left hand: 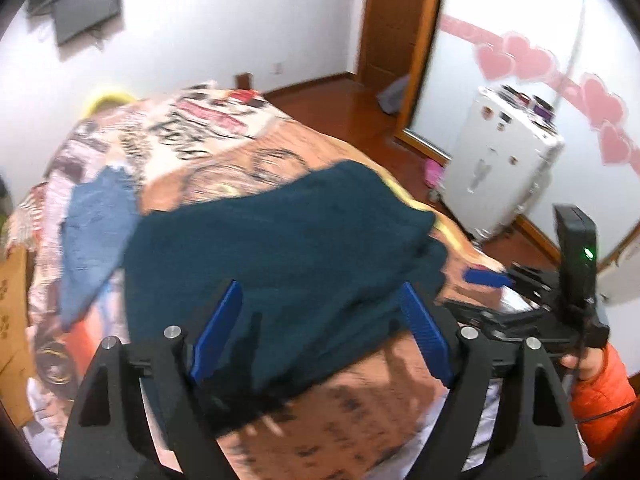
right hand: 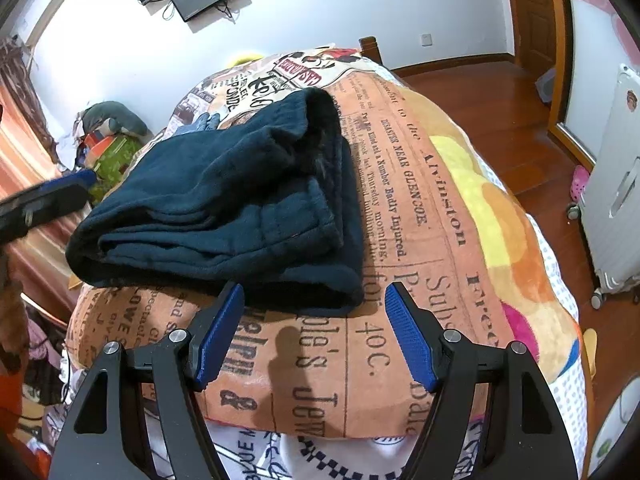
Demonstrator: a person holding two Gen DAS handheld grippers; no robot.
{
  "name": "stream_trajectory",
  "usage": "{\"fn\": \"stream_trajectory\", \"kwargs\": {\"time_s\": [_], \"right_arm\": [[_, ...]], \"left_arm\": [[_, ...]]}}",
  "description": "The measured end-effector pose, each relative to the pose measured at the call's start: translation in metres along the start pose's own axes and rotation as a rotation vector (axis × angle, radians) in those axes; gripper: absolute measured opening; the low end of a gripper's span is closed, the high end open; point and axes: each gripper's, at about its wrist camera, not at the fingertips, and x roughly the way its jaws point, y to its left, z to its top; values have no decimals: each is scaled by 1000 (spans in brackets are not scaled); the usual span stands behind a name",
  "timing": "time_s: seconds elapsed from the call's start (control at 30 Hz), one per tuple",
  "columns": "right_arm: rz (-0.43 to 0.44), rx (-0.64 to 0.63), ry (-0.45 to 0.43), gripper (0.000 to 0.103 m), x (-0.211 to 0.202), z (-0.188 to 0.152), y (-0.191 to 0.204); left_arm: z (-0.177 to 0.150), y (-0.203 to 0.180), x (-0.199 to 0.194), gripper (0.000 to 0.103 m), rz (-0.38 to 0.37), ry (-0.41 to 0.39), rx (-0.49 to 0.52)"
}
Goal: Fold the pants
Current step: 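Lower the pants bundle onto the bed with the left gripper, then open the left gripper and press the folded navy pants flat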
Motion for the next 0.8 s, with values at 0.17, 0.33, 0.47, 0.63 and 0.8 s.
{"fn": "stream_trajectory", "kwargs": {"time_s": [0.17, 0.33, 0.47, 0.63, 0.8], "right_arm": [[32, -8, 21, 70, 7, -2, 7], [80, -15, 62, 70, 26, -1, 19], [98, -25, 88, 70, 40, 4, 25], [101, -29, 103, 72, 54, 17, 25], [94, -24, 110, 72, 67, 32, 17]], "left_arm": [[28, 66, 6, 84, 136, -32, -68], [57, 134, 51, 84, 249, 34, -113], [68, 172, 95, 84, 276, 115, -126], [69, 209, 158, 84, 300, 261, -91], [45, 209, 172, 85, 263, 279, 22]]}}
